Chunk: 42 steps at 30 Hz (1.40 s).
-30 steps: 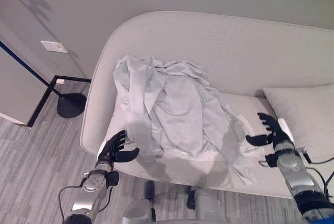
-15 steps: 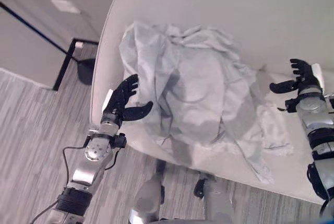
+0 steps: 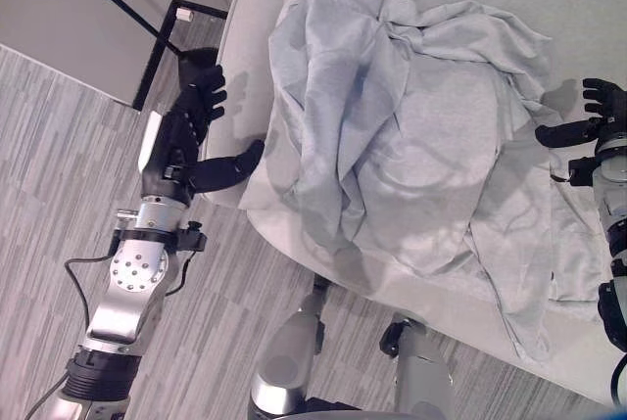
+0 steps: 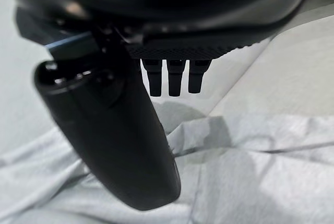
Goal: Hang the clothes on the sofa on the clothes rack.
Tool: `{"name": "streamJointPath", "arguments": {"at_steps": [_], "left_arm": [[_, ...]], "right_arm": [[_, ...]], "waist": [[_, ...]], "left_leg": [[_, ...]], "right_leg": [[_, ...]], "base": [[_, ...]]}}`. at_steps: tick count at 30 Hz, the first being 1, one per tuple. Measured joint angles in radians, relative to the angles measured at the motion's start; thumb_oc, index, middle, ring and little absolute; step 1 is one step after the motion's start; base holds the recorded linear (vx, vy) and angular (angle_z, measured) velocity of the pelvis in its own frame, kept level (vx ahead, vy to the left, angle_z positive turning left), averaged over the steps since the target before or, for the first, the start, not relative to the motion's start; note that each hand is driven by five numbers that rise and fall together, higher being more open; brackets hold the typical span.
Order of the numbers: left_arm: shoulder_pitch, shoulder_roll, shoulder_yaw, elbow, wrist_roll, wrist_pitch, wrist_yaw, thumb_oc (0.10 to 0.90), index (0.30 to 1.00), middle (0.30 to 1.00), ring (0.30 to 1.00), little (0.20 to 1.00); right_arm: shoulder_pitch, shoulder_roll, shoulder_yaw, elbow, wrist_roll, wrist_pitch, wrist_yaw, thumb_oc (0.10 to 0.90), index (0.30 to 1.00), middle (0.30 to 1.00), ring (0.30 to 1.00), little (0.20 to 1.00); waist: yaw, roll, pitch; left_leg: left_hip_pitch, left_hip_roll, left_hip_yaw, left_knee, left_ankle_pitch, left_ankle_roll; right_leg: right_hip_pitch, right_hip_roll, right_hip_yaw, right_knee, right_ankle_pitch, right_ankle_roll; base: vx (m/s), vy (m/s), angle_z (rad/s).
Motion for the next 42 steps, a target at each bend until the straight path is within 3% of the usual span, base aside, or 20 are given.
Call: {"name": "streamJointPath", "arguments": {"at_steps": [17, 18, 19, 24, 30, 32, 35, 36, 39, 40, 41, 42], "left_arm": [[0.125, 0.013, 0.074, -0.009, -0.002, -0.039, 0.022, 0.8, 0.9, 0.9, 0.9, 0.9], [0.127, 0.013, 0.077, -0.01, -0.002, -0.04, 0.028, 0.8, 0.9, 0.9, 0.9, 0.9], [0.129, 0.015, 0.078, -0.013, -0.002, -0.042, 0.035, 0.8, 0.9, 0.9, 0.9, 0.9], [0.129, 0.017, 0.086, -0.016, 0.0, -0.042, 0.044, 0.8, 0.9, 0.9, 0.9, 0.9], [0.053, 0.037, 0.085, -0.017, 0.006, -0.042, 0.053, 0.8, 0.9, 0.9, 0.9, 0.9], [-0.037, 0.114, 0.083, -0.018, 0.024, -0.037, 0.072, 0.8, 0.9, 0.9, 0.9, 0.9], [-0.186, 0.184, 0.056, -0.016, 0.067, -0.037, 0.105, 0.8, 0.9, 0.9, 0.9, 0.9], [-0.397, 0.243, -0.031, 0.028, 0.12, -0.038, 0.145, 0.8, 0.9, 0.9, 0.9, 0.9], [-0.617, 0.274, -0.144, 0.107, 0.17, -0.039, 0.182, 0.8, 0.9, 0.9, 0.9, 0.9], [-0.758, 0.301, -0.24, 0.202, 0.184, -0.04, 0.208, 0.8, 0.9, 0.9, 0.9, 0.9], [-0.909, 0.379, -0.365, 0.331, 0.25, -0.017, 0.198, 0.8, 0.9, 0.9, 0.9, 0.9], [-0.925, 0.375, -0.381, 0.346, 0.28, -0.015, 0.199, 0.8, 0.9, 0.9, 0.9, 0.9]], "right_arm": [[-0.03, -0.026, 0.038, 0.132, -0.083, -0.013, 0.018, 0.8, 0.9, 0.9, 0.9, 0.9], [-0.032, -0.042, 0.039, 0.136, -0.087, -0.013, 0.018, 0.54, 0.509, 0.509, 0.509, 0.509], [-0.035, -0.052, 0.042, 0.137, -0.087, -0.014, 0.016, 0.4, 0.3, 0.3, 0.3, 0.3], [-0.04, -0.086, 0.041, 0.158, -0.088, -0.019, -0.007, 0.4, 0.3, 0.3, 0.3, 0.3], [-0.002, -0.08, 0.01, 0.098, -0.086, -0.014, -0.02, 0.4, 0.3, 0.3, 0.3, 0.3], [0.109, -0.041, -0.058, -0.095, -0.084, -0.015, -0.056, 0.4, 0.3, 0.3, 0.3, 0.3], [0.169, -0.014, -0.061, -0.225, -0.086, -0.012, -0.082, 0.4, 0.3, 0.3, 0.3, 0.3], [0.165, 0.055, -0.05, -0.292, -0.086, -0.012, -0.104, 0.4, 0.3, 0.3, 0.3, 0.3], [0.152, 0.127, 0.022, -0.359, -0.087, -0.011, -0.124, 0.4, 0.3, 0.3, 0.3, 0.3], [0.136, 0.175, 0.056, -0.377, -0.087, -0.013, -0.126, 0.4, 0.3, 0.3, 0.3, 0.3], [0.097, 0.236, 0.132, -0.391, -0.087, -0.019, -0.113, 0.4, 0.3, 0.3, 0.3, 0.3], [0.098, 0.247, 0.152, -0.391, -0.087, -0.017, -0.119, 0.4, 0.3, 0.3, 0.3, 0.3]], "waist": [[0.062, 0.055, -0.03], [0.064, 0.065, -0.036], [0.068, 0.068, -0.038], [0.076, 0.079, -0.045], [0.057, 0.08, -0.046], [0.028, 0.079, -0.046], [-0.005, 0.081, -0.047], [-0.049, 0.078, -0.045], [-0.119, 0.068, -0.043], [-0.138, 0.054, -0.042], [-0.185, 0.037, -0.041], [-0.209, 0.041, -0.041]], "left_leg": [[-0.121, -0.018, -0.07, 0.0, 0.043, -0.002], [-0.141, -0.022, -0.078, 0.003, 0.052, -0.001], [-0.151, -0.023, -0.078, 0.001, 0.053, -0.001], [-0.18, -0.03, -0.085, 0.001, 0.059, 0.0], [-0.177, -0.033, -0.081, 0.001, 0.06, 0.0], [-0.171, -0.032, -0.075, 0.002, 0.06, 0.0], [-0.164, -0.033, -0.061, 0.001, 0.06, 0.0], [-0.157, -0.031, -0.046, 0.001, 0.06, 0.001], [-0.151, -0.034, -0.015, 0.001, 0.057, 0.004], [-0.148, -0.031, 0.01, 0.0, 0.054, 0.008], [-0.151, -0.031, 0.051, -0.004, 0.051, 0.014], [-0.142, -0.03, 0.077, -0.004, 0.045, 0.007]], "right_leg": [[-0.075, -0.026, -0.058, 0.0, -0.003, 0.01], [-0.09, -0.028, -0.062, 0.0, 0.005, 0.01], [-0.1, -0.032, -0.064, 0.0, 0.001, 0.014], [-0.125, -0.037, -0.069, 0.0, 0.005, 0.012], [-0.121, -0.04, -0.068, 0.0, 0.005, 0.012], [-0.116, -0.039, -0.057, 0.0, 0.006, 0.012], [-0.116, -0.038, -0.043, 0.0, 0.008, 0.014], [-0.118, -0.037, -0.023, 0.0, 0.014, 0.023], [-0.131, -0.027, 0.015, 0.0, 0.022, 0.034], [-0.142, -0.029, 0.042, 0.0, 0.025, 0.04], [-0.168, -0.026, 0.084, 0.0, 0.031, 0.048], [-0.177, -0.019, 0.11, 0.0, 0.037, 0.045]], "base": [[0.01, -0.014, 0.14], [0.01, -0.009, 0.14], [0.09, -0.032, 0.13], [0.01, 0.003, 0.05], [-0.01, 0.027, 0.01], [0.05, 0.026, -0.03], [0.02, 0.014, -0.12], [0.02, 0.044, -0.24], [0.0, 0.049, -0.3], [0.02, 0.03, -0.75], [0.0, 0.018, -0.97], [0.01, 0.011, -0.86]]}}
